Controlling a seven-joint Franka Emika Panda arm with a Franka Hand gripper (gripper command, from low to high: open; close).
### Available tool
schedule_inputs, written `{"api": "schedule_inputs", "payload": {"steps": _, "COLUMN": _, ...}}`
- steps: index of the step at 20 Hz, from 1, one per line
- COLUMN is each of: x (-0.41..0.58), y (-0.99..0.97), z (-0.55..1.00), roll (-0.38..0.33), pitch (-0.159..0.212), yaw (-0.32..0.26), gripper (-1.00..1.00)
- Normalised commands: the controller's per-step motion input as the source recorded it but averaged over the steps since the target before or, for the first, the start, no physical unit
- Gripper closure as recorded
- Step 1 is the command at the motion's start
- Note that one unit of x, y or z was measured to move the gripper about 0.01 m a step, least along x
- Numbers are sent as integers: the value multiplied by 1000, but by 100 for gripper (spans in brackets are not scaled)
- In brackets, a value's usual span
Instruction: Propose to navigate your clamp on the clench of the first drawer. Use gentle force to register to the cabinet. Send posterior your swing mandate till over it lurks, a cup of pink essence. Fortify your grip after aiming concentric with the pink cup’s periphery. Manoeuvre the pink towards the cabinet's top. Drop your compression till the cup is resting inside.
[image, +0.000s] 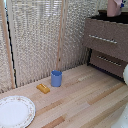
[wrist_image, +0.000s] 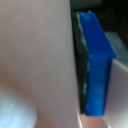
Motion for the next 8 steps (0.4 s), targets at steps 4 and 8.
{"api": "schedule_inputs", "payload": {"steps": 4, "x": 109, "y": 61, "z": 680, "roll": 72, "pitch": 14, "yaw": -50, "gripper": -100}}
{"api": "schedule_inputs", "payload": {"steps": 8, "x": 156, "y": 266, "z": 470, "roll": 48, "pitch": 35, "yaw": -32, "gripper": -100}}
